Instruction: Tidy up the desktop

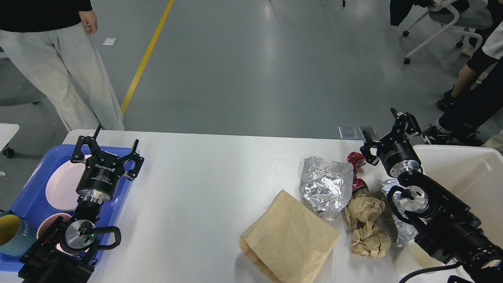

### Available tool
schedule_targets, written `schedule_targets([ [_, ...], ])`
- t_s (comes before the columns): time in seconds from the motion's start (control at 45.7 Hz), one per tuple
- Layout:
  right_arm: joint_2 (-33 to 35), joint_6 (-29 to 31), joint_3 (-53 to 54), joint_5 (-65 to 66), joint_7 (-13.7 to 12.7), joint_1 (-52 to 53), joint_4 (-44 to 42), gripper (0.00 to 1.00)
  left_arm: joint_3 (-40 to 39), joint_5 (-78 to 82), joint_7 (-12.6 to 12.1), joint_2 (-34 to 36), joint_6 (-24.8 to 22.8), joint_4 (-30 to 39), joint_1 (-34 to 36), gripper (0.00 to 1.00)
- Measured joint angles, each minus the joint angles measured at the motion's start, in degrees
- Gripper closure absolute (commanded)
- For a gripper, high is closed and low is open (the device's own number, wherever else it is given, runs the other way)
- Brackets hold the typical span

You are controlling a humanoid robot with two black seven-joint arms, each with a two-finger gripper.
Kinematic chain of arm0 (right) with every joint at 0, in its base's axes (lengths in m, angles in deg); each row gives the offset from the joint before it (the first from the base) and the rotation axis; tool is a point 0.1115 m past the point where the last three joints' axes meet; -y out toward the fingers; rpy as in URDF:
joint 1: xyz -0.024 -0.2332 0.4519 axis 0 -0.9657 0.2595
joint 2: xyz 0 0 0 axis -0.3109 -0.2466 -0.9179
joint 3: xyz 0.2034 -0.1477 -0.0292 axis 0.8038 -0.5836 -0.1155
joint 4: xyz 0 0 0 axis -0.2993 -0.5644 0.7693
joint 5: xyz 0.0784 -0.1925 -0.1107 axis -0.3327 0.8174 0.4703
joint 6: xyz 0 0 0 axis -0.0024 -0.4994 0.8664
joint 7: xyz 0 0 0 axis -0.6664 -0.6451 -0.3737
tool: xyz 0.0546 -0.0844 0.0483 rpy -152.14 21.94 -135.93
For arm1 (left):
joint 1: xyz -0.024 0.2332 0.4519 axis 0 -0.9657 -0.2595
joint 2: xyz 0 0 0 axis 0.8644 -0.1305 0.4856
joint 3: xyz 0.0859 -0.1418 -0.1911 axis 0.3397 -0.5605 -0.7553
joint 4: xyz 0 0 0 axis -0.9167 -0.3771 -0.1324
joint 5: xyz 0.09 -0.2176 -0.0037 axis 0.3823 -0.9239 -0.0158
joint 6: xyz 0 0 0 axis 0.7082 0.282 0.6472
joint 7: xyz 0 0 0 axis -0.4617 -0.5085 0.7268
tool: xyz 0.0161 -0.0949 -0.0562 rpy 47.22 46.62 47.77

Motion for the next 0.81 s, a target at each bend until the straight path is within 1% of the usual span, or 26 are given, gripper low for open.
schedule_targets([
  [0.109,0.0,0.3,0.0,0.0,0.1,0.1,0.3,0.0,0.0,0.0,0.0,0.0,0.0,0.0,0.0,0.03],
  [0.241,-0.2,3.1,-0.4,0.0,-0.6,0.0,0.7,0.0,0.0,0.0,0.0,0.0,0.0,0.0,0.0,0.03],
  [0.328,-0.3,3.9,-1.2,0.2,-0.8,0.1,0.8,0.0,0.0,0.0,0.0,0.0,0.0,0.0,0.0,0.03],
  [0.7,-0.2,2.8,-3.4,0.3,-0.3,2.7,0.6,0.0,0.0,0.0,0.0,0.0,0.0,0.0,0.0,0.03],
  [0.766,0.7,2.9,-3.7,0.3,-0.3,3.1,0.6,0.0,0.0,0.0,0.0,0.0,0.0,0.0,0.0,0.03],
  [0.81,2.6,3.1,-4.2,0.4,-0.3,3.6,0.5,0.0,0.0,0.0,0.0,0.0,0.0,0.0,0.0,0.03],
])
